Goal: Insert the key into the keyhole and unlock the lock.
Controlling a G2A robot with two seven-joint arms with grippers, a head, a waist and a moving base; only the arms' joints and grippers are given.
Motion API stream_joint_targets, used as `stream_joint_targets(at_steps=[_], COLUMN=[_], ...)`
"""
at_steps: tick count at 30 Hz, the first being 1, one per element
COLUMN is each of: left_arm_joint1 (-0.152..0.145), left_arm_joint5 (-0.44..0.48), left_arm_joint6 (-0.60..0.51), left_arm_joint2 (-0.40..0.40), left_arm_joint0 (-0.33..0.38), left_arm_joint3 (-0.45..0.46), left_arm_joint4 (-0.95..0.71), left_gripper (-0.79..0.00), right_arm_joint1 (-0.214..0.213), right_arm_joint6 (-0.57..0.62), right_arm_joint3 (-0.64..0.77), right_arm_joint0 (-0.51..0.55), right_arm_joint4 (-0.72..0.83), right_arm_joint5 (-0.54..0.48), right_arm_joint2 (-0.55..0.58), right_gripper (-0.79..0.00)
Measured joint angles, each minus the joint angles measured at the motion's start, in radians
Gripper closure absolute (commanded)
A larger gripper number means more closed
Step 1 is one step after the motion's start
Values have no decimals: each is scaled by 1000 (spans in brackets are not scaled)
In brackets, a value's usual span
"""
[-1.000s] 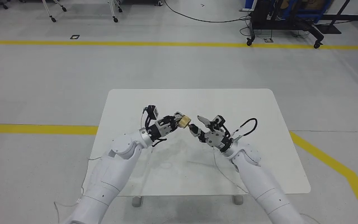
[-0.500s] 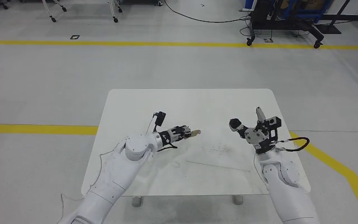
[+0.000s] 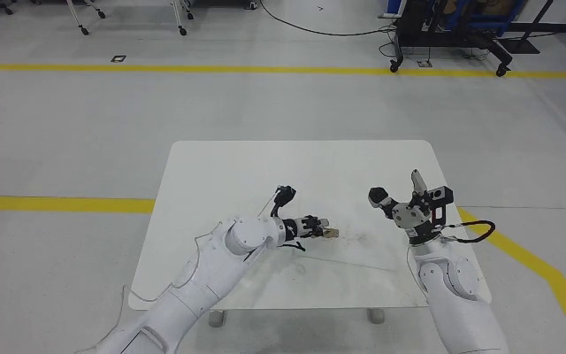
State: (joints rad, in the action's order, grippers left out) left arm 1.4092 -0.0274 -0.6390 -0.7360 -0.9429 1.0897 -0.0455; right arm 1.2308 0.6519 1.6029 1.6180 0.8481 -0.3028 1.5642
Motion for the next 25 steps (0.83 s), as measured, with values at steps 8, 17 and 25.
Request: stream_joint_targets(at_steps=[8, 17, 25], left_arm_joint1=[-27, -122, -165], left_arm_joint5=[46, 170, 159], left_arm_joint6=[28, 80, 164], left_arm_joint2=[-110, -314, -397], left_arm_joint0=[-44, -303, -486], left_arm_joint3=[40, 508, 930], left_arm_joint4=[-44, 247, 778], left_gripper=[-785, -785, -785], right_arm_joint1=[0, 3, 3], right_arm_joint6=[0, -44, -59], right_arm_joint3=[0, 17, 50], right_arm_joint0=[0, -14, -18], right_arm_joint4=[0, -73, -63], right_arm_joint5=[0, -108, -184], right_arm_joint2=[0, 12, 51], right_gripper=[-785, -785, -785])
